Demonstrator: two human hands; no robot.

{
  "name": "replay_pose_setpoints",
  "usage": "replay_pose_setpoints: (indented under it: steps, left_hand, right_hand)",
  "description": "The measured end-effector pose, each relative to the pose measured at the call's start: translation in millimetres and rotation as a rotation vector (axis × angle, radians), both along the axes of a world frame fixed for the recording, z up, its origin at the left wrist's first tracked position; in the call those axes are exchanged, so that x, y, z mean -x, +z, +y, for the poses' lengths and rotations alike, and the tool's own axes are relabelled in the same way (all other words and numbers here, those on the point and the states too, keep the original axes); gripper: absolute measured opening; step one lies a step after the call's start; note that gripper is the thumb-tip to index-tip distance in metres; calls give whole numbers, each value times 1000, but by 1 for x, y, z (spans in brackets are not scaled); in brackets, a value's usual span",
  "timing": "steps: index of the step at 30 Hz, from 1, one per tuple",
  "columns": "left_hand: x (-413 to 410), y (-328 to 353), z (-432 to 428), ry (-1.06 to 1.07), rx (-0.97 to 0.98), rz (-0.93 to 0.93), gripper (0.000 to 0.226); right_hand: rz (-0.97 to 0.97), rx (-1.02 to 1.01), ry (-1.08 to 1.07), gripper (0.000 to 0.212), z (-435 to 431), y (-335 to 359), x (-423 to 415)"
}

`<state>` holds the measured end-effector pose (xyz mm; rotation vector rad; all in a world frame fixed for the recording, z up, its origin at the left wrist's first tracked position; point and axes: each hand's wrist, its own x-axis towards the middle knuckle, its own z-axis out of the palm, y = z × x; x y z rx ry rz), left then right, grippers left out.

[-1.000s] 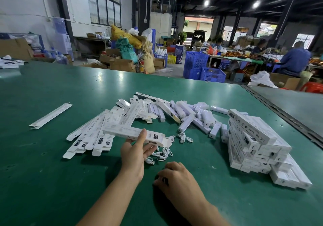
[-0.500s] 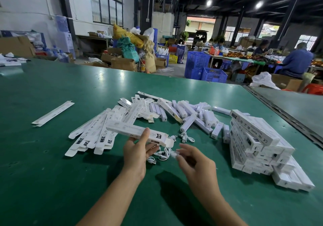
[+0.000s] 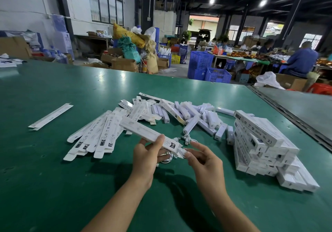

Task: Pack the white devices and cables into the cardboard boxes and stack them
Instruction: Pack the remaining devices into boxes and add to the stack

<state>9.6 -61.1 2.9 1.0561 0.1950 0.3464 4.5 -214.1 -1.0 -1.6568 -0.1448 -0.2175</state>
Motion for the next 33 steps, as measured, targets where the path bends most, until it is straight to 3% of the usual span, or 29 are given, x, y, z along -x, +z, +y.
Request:
replay_pose_setpoints:
  steps: [10, 18, 27, 33]
  left_hand:
    - [0, 0, 1, -1, 38, -28, 17]
    - [1, -3, -1, -129, -11, 1, 20]
    - [2, -5, -7, -172, -51, 19, 22]
    - [1, -3, -4, -153, -18, 61, 19]
  right_hand:
    - [118, -197, 106, 31, -4, -2, -7]
    - [146, -312, 124, 38, -4, 2, -5]
    - [173, -376, -48, 31, 2, -5, -5]
    - [174, -309, 56, 39, 1, -3, -3]
